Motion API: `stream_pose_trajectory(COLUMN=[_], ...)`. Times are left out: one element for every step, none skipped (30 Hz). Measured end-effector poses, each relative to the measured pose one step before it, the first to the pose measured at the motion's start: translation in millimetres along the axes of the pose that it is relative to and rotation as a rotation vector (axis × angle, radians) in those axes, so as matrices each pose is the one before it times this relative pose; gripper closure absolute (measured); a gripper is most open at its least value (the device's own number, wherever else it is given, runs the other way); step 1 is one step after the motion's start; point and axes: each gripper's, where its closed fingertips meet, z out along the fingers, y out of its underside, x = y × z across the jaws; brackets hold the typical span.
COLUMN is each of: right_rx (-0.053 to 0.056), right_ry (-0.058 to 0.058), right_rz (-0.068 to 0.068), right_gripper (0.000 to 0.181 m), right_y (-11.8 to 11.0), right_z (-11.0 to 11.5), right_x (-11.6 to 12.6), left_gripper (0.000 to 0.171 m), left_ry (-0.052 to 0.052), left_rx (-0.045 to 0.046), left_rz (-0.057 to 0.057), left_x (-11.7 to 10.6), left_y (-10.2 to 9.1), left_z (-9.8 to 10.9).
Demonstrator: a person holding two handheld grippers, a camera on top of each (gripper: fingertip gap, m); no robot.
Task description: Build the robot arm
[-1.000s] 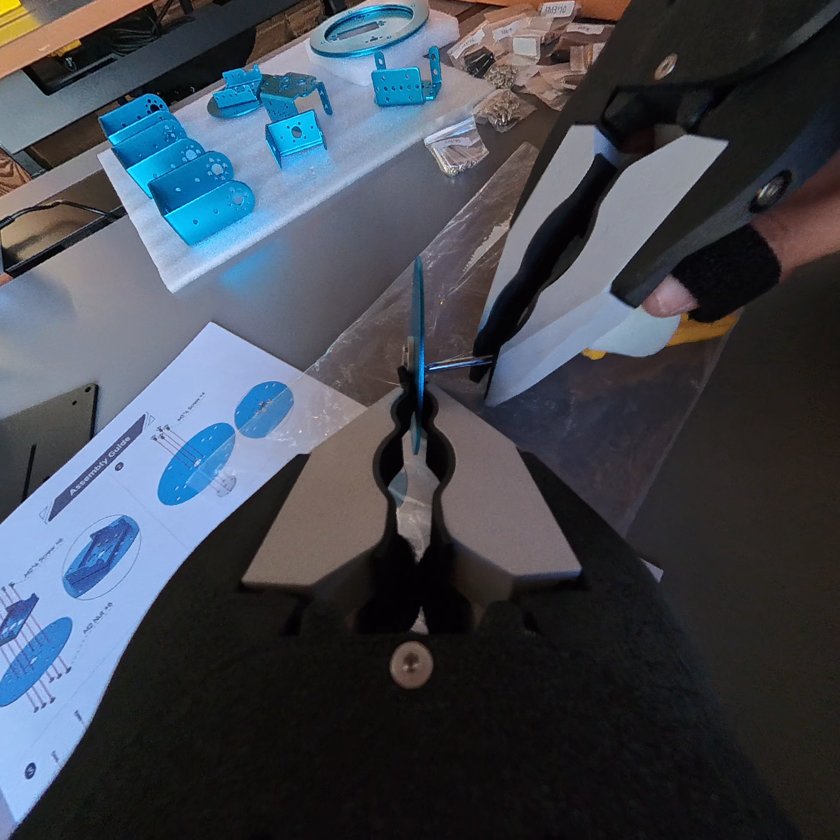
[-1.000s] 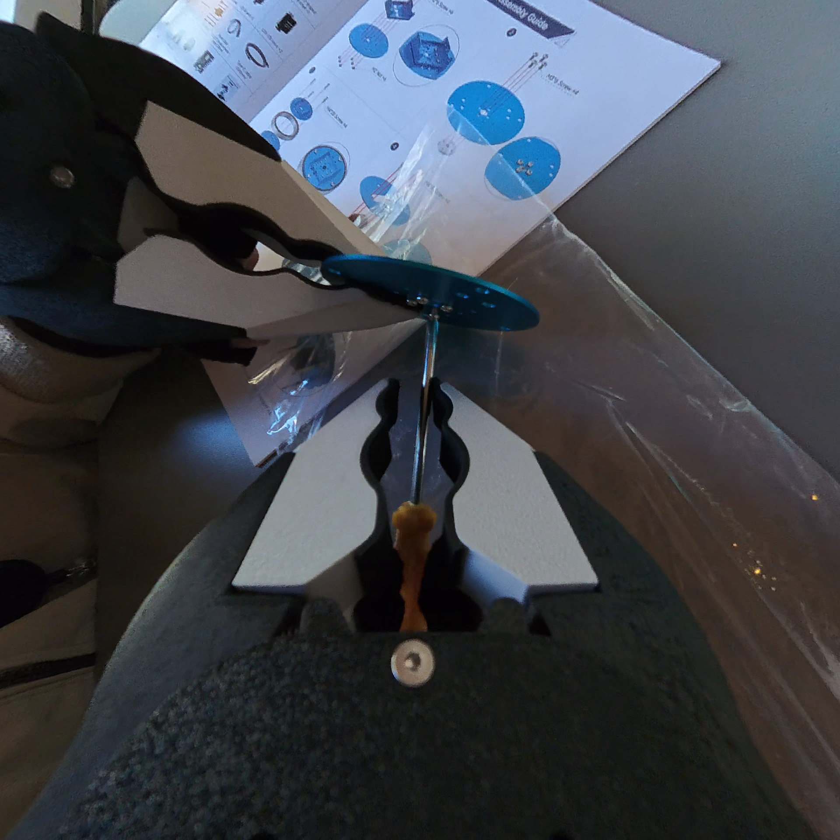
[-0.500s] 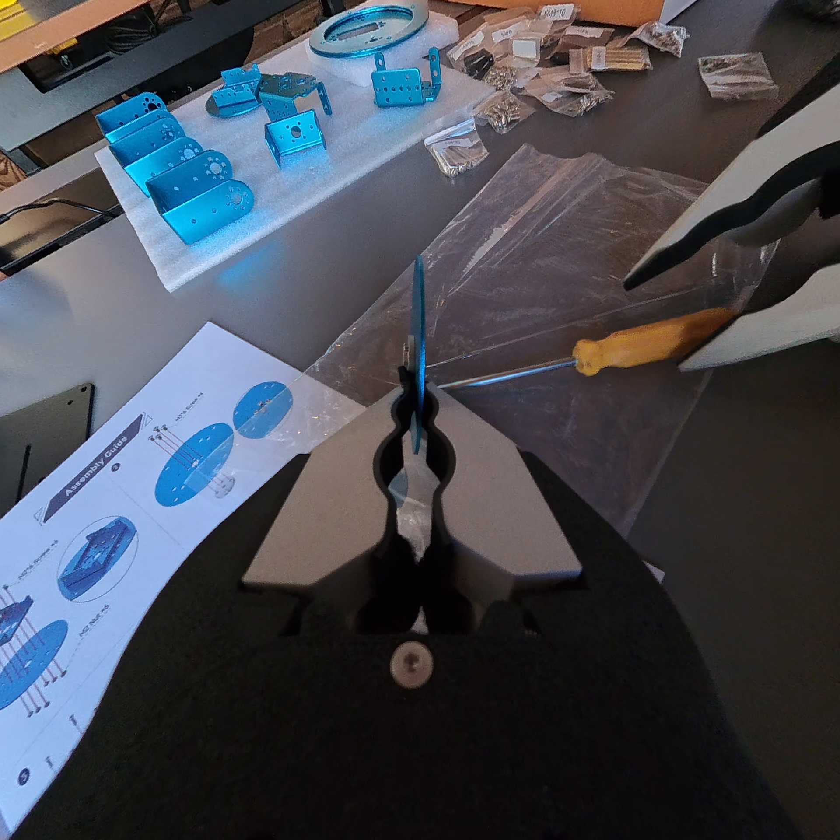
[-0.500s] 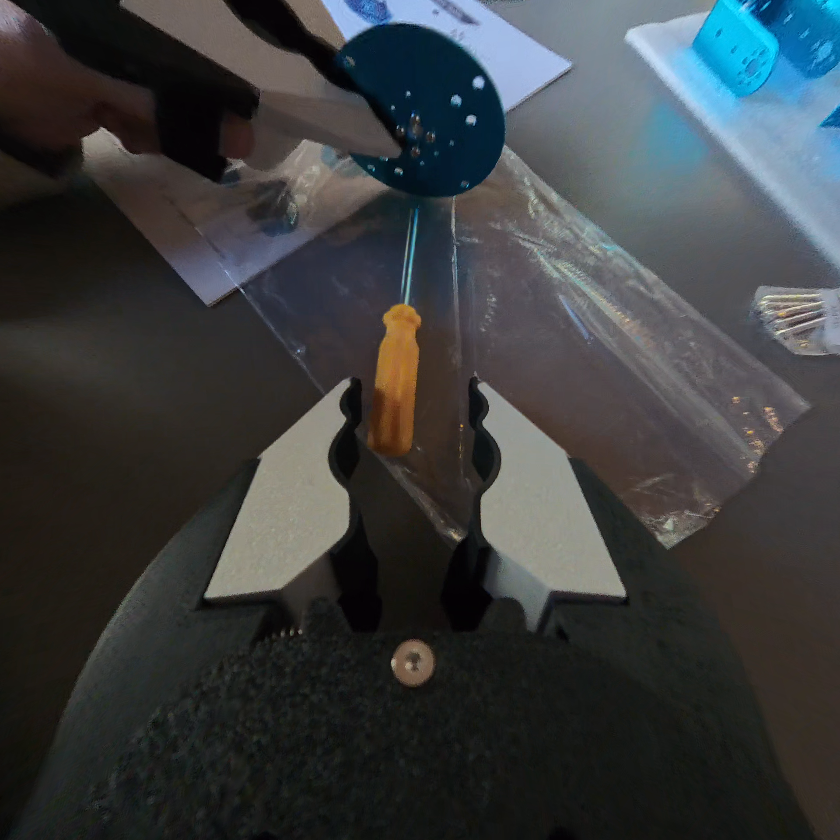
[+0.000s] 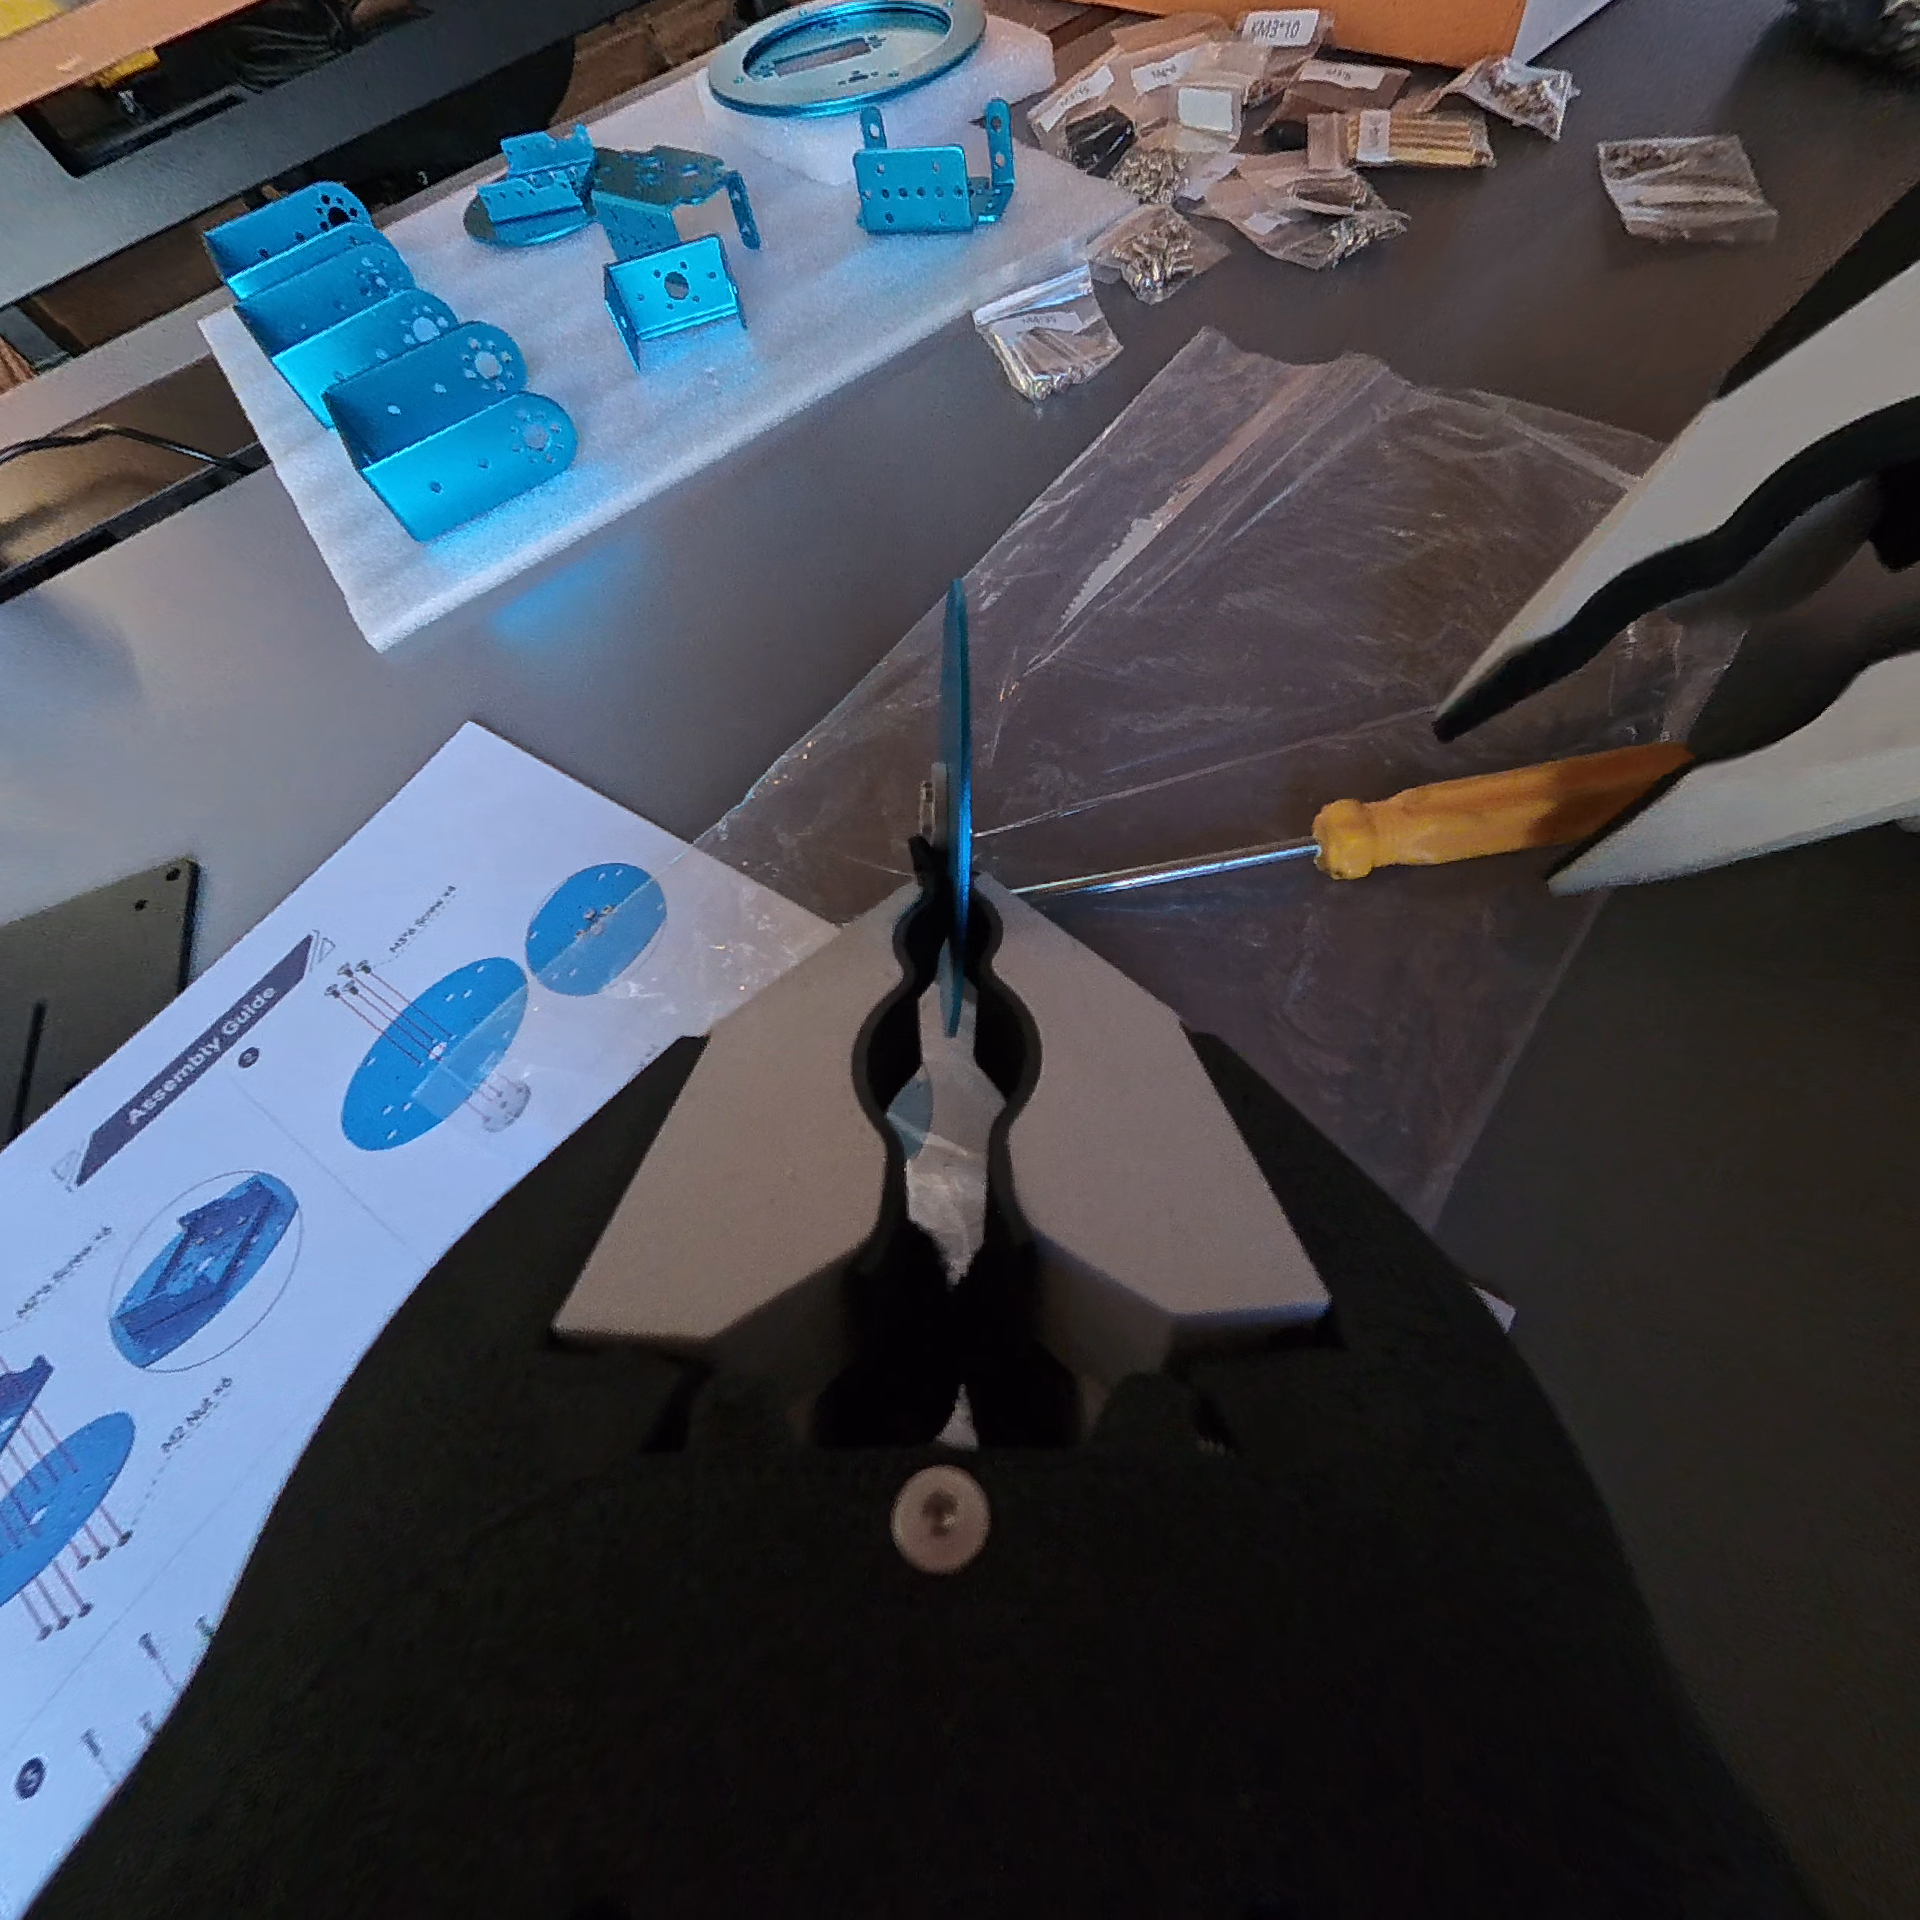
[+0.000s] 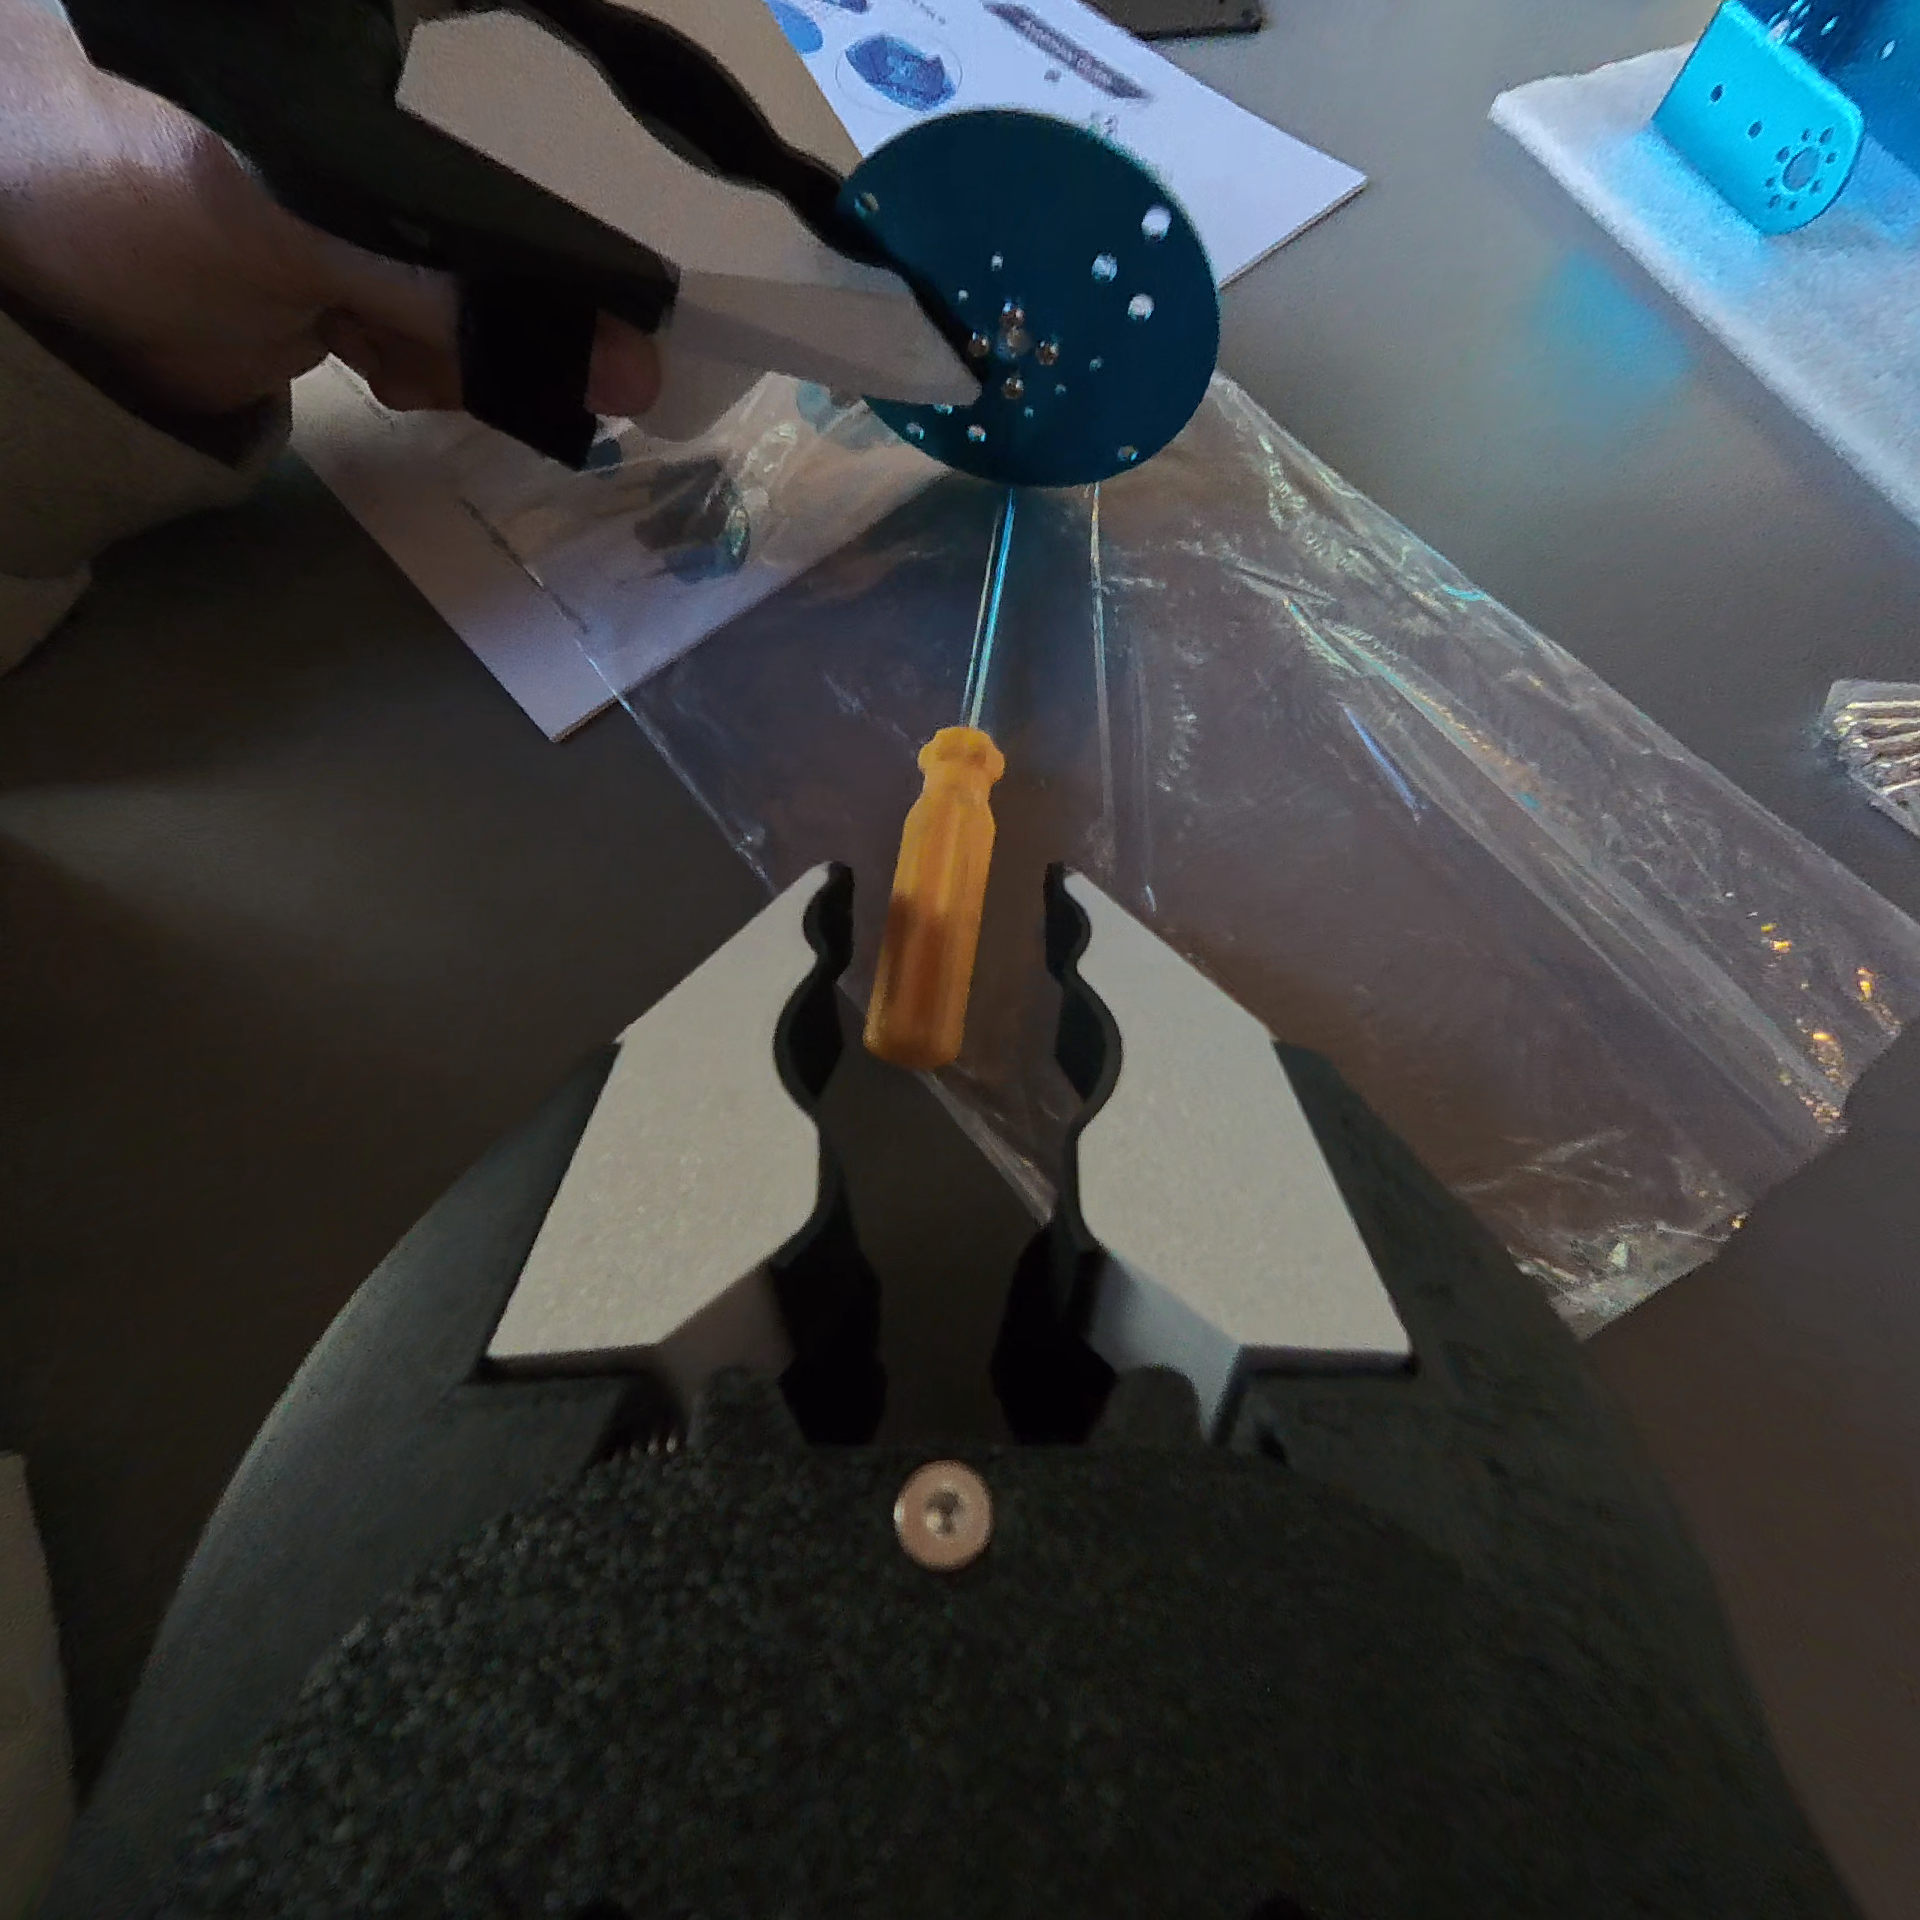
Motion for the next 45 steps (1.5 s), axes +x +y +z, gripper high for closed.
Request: stream_pose_trajectory(right_rx=[-0.0281,-0.0363,-0.0036,-0.002,0.0002,0.0002,-0.0001,0.0001,0.0001,0.0,0.0001,-0.0004,-0.0002,-0.0006,-0.0011,-0.0009,-0.0002,0.0041,0.0204,0.0323,0.0303,0.0192,0.0112,0.0069,0.0095,0.0182,0.0142,-0.0145,-0.0338,-0.0039,0.0168,0.0033,-0.0109,-0.0057,0.0088,0.0064,0.0003,0.0014,0.0023,0.0017,0.0017,-0.0002,-0.002,0.0034,0.0078], right_ry=[-0.0028,0.0013,0.0107,0.0146,0.0012,0.0002,-0.0025,-0.0004,0.0042,0.0052,0.0041,0.0075,0.0039,0.0037,0.0008,0.0027,0.0029,0.0064,0.0096,0.002,-0.0018,0.0108,0.0132,0.0077,0.0049,0.0072,-0.0059,-0.0082,-0.007,0.0009,0.0039,-0.0057,-0.0122,-0.0052,0.0049,0.0025,-0.0026,0.0011,-0.0019,-0.0002,0.0053,0.0002,-0.0022,0.0033,0.0024], right_rz=[-0.0001,-0.0023,-0.0104,-0.0102,-0.0088,-0.0012,0.0037,0.0032,-0.0005,-0.003,-0.0049,-0.0053,-0.0033,0.0017,0.0087,0.0059,-0.0007,0.002,0.0059,0.0177,0.0184,0.0161,0.0082,0.0092,0.0097,0.0124,0.0183,0.0222,0.008,-0.0164,-0.0191,-0.003,0.0031,-0.0011,-0.0061,-0.005,0.0006,0.0018,-0.0002,0.0006,0.0013,0.0008,-0.0004,-0.0029,-0.0056], right_gripper=[0.144,0.144,0.144,0.145,0.146,0.146,0.147,0.147,0.148,0.15,0.155,0.162,0.162,0.162,0.162,0.162,0.163,0.163,0.163,0.163,0.163,0.163,0.163,0.163,0.163,0.163,0.163,0.164,0.163,0.163,0.163,0.163,0.163,0.163,0.163,0.163,0.163,0.163,0.163,0.163,0.163,0.163,0.163,0.163,0.163], right_y=[3.74,5.03,0.03,0.3,0.07,-0.09,0.0,-0.04,0.1,-0.02,0.11,0.19,-0.07,-0.25,-0.06,0.39,0.43,0.06,-2.2,-4.37,-4.51,-3.02,-1.54,-0.41,-0.97,-1.78,-0.93,2.86,4.23,-0.04,-2.51,-0.26,1.75,0.85,-1.35,-1.16,-0.12,-0.16,-0.25,-0.16,-0.2,-0.02,0.09,-0.68,-1.17], right_z=[2.27,2.89,0.89,0.24,0.0,0.08,0.04,0.06,0.02,0.0,-0.03,-0.1,0.04,0.33,0.08,-0.34,-0.64,-1.33,-2.96,-3.95,-3.78,-3.18,-1.98,-1.16,-0.91,-0.96,0.41,2.59,2.98,1.12,-0.9,-0.55,0.32,0.42,-0.39,-0.21,0.14,-0.14,-0.3,-0.35,-0.12,0.04,0.33,0.03,-0.41], right_x=[-0.38,-0.07,0.47,0.8,-0.79,-0.08,0.11,0.3,0.54,0.31,0.11,0.4,-0.07,0.39,0.32,0.14,0.03,0.68,1.24,0.67,0.84,2.5,2.39,1.31,0.61,0.97,-0.33,-0.22,-0.78,-1.33,-1.51,-2.08,-2.24,-1.11,0.01,-0.04,-0.4,0.22,-0.27,-0.09,0.71,0.18,-0.34,0.15,-0.08], left_gripper=[0.169,0.169,0.169,0.169,0.169,0.169,0.169,0.169,0.169,0.169,0.169,0.169,0.169,0.169,0.169,0.169,0.169,0.169,0.169,0.169,0.169,0.169,0.169,0.169,0.169,0.169,0.169,0.169,0.169,0.169,0.169,0.169,0.169,0.169,0.169,0.169,0.169,0.169,0.169,0.169,0.169,0.169,0.169,0.169,0.169], left_ry=[0.0007,-0.001,-0.0023,-0.0024,-0.0022,-0.0018,-0.0015,-0.0016,-0.0019,-0.0021,-0.002,-0.0019,-0.0019,-0.0013,-0.0006,-0.0004,-0.0002,0.0004,0.0019,0.0033,0.004,0.0043,0.005,0.0051,0.0037,0.0019,0.0017,0.0031,0.0058,0.0078,0.007,0.0055,0.0038,0.0022,0.0018,0.0015,0.0012,0.001,-0.0008,-0.0024,-0.0021,-0.001,0.0003,0.0008,0.0], left_rx=[-0.00077,-0.00104,-0.00155,-0.00188,-0.00196,-0.00189,-0.00179,-0.00164,-0.00128,-0.0014,-0.00151,-0.00135,-0.00112,-0.00086,-0.00063,-0.00035,-0.00051,-0.00056,-0.00072,-0.00036,-0.00072,-0.00085,-0.00073,-0.00041,-0.00022,-0.00054,-0.00079,-0.00069,-0.00071,-0.00081,-0.00076,-0.00147,-0.0013,-0.001,-0.00102,-0.00118,-0.00127,-0.00095,-0.00064,-0.00053,-0.00058,-0.00053,-0.0004,-0.0003,-0.00023], left_rz=[-0.0008,0.0015,0.0024,0.0025,0.002,0.0017,0.0017,0.0019,0.0029,0.0033,0.0027,0.0024,0.0026,0.0021,0.0007,0.0004,-0.0001,-0.0034,-0.007,-0.007,-0.0062,-0.007,-0.0074,-0.0074,-0.0066,-0.0034,-0.0021,-0.0058,-0.0103,-0.0131,-0.0136,-0.0106,-0.0064,-0.0039,-0.0029,-0.003,-0.003,-0.0011,0.0016,0.0036,0.0037,0.0017,-0.0002,-0.0008,0.0008], left_x=[0.01,0.03,0.0,-0.02,-0.09,-0.01,0.01,0.0,0.11,0.11,0.05,-0.02,0.06,0.04,0.01,0.07,-0.01,-0.11,-0.28,-0.19,-0.18,-0.2,-0.15,-0.21,-0.18,-0.14,-0.05,-0.17,-0.33,-0.49,-0.5,-0.49,-0.17,-0.14,-0.06,-0.16,-0.19,0.06,-0.01,0.12,0.16,0.09,-0.01,0.02,0.08], left_y=[0.06,0.12,0.19,0.23,0.28,0.26,0.16,0.22,0.16,0.13,0.25,0.11,0.18,0.18,0.06,0.1,0.14,0.23,0.35,0.11,0.0,0.12,0.15,0.06,-0.03,0.06,0.1,0.09,0.05,0.09,0.08,0.19,0.14,0.14,0.07,0.06,0.23,0.07,0.12,0.01,0.1,0.0,0.11,-0.03,0.02], left_z=[0.06,0.28,0.18,0.16,0.32,0.16,0.11,0.17,0.14,0.19,0.23,0.08,0.08,0.1,-0.05,0.03,-0.16,-0.33,-0.27,-0.12,0.09,0.13,0.07,-0.03,-0.02,0.13,0.06,0.0,0.04,0.06,-0.02,0.17,0.09,0.18,0.08,0.12,0.05,0.04,0.08,0.0,0.05,0.04,0.08,-0.08,-0.01])
